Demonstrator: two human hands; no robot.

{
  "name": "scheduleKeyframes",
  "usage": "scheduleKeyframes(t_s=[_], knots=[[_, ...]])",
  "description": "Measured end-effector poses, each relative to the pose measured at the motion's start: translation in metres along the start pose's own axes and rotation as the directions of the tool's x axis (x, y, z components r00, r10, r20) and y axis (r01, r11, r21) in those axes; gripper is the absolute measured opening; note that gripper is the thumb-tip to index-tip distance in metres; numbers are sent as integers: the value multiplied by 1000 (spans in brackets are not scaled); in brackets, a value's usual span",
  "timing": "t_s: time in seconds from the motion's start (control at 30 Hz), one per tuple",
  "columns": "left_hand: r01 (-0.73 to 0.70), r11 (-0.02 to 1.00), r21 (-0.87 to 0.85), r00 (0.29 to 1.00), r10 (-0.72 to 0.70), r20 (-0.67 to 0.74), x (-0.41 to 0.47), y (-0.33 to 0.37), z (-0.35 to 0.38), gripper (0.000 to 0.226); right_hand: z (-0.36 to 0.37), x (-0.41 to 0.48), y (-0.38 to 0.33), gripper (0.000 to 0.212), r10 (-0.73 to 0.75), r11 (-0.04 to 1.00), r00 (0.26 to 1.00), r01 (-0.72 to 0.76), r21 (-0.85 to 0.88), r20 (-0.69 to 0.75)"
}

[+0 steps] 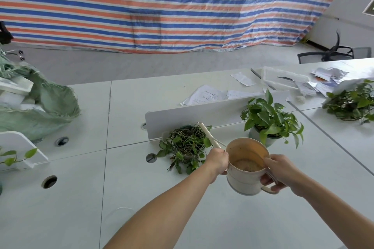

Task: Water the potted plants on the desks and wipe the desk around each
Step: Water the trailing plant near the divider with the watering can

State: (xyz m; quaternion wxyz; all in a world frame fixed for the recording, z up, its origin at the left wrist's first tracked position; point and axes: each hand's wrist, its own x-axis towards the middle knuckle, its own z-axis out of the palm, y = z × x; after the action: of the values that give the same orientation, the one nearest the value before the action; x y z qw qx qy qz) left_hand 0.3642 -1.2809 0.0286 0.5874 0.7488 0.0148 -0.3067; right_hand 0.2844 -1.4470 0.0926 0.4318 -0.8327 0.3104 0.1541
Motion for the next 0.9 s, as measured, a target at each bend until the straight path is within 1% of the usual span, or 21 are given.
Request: scheduleKeyframes(t_s=[0.17, 0.33, 0.6, 0.73, 0.77, 0.83, 0.87, 0.9], knots=[[-6, 999, 32, 1000, 6, -2, -7, -11, -4, 31, 11, -4, 11, 27, 0, 999, 1000, -1, 36, 23], [-7, 999, 50, 1000, 6, 24, -15, -23, -4, 25, 24, -11, 29, 25, 20, 993, 999, -23, 116, 26], [-23, 997, 71, 995, 16, 94, -24, -32, 18, 32, 26, -9, 80, 26, 89, 953, 996, -82, 292, -8], [-5, 980, 201, 999, -2, 36, -19, -45, 28, 37, 15, 8, 110, 24, 111, 938, 992, -87, 336, -54], [13, 972, 233, 1000, -18, 20, -17, -51, 32, 36, 10, 16, 119, 23, 114, 936, 992, -88, 341, -55], [52, 957, 284, 999, -54, 2, -13, -66, 40, 25, 1, 30, 136, 22, 111, 935, 992, -82, 346, -65], [81, 947, 311, 997, -79, -20, -13, -73, 47, 24, -6, 38, 145, 22, 113, 935, 992, -86, 343, -61], [120, 933, 338, 993, -111, -46, -13, -81, 54, 26, -13, 46, 154, 21, 116, 935, 991, -88, 343, -62]])
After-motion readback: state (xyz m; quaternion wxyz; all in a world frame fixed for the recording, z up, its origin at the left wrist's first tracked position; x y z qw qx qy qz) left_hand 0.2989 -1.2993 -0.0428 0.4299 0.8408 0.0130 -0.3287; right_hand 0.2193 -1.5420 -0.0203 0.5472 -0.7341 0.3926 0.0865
